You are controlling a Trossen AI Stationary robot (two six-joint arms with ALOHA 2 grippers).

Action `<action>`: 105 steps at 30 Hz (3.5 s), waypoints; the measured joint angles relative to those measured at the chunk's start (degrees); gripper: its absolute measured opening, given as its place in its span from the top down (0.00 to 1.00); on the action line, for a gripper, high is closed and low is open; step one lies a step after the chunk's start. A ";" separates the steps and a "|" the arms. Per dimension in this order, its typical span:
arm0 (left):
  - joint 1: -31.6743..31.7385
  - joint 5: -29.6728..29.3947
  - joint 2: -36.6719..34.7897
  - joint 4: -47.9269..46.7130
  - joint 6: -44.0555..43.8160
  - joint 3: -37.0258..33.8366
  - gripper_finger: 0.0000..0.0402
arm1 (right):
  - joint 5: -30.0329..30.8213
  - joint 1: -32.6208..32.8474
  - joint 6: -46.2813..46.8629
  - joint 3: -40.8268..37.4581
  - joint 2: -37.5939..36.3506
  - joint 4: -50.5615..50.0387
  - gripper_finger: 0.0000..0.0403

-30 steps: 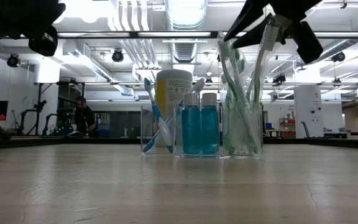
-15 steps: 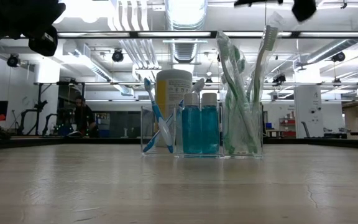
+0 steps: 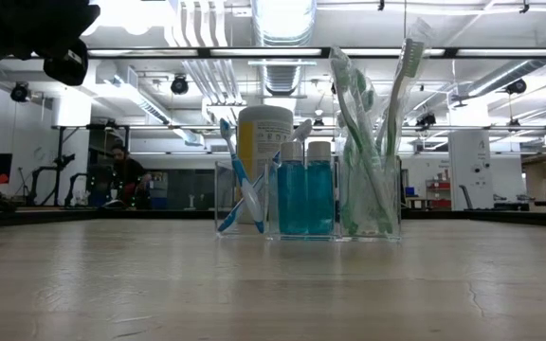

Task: Pick & Place toothbrushing station
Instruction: Put the green toothbrush into the right section of the transparent organizer

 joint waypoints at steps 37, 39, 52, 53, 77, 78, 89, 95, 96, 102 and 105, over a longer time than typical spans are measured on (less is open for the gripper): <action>0.00 0.00 0.00 -0.01 0.00 0.00 0.79 | -47.75 4.84 59.86 -0.17 -0.58 -36.40 0.68; 0.00 0.00 0.00 -0.01 0.00 0.00 0.79 | -50.14 4.86 60.51 -0.17 2.20 -36.37 0.68; 0.00 0.00 0.00 0.00 0.00 0.00 0.79 | -58.92 5.81 68.77 -0.26 21.45 -35.44 0.68; 0.00 0.02 0.00 -0.02 0.00 0.00 0.79 | -58.91 5.79 69.35 -0.26 22.63 -34.60 0.68; 0.02 0.01 -0.01 -0.14 0.00 0.00 0.79 | -60.29 5.72 80.56 -0.65 33.99 -30.61 0.73; 0.00 0.01 0.00 -0.15 0.00 0.00 0.79 | -60.29 5.73 80.66 -0.84 34.15 -30.70 0.74; 0.02 0.00 -0.02 -0.15 0.00 0.00 0.79 | -60.20 4.99 80.69 -1.92 36.98 -27.54 0.78; 0.00 0.01 -0.02 -0.22 0.00 0.00 0.79 | -60.16 4.89 80.66 -1.92 38.56 -26.88 0.79; 0.02 0.01 -0.02 -0.26 0.00 0.00 0.79 | -60.16 4.94 80.66 -1.97 38.68 -26.84 0.80; 0.01 0.01 0.00 -0.37 0.00 0.00 0.79 | -60.16 4.97 80.19 -2.01 38.80 -26.68 0.84; 0.02 0.00 0.00 -0.39 0.00 0.00 0.79 | -60.14 4.97 80.12 -2.01 38.84 -26.66 0.88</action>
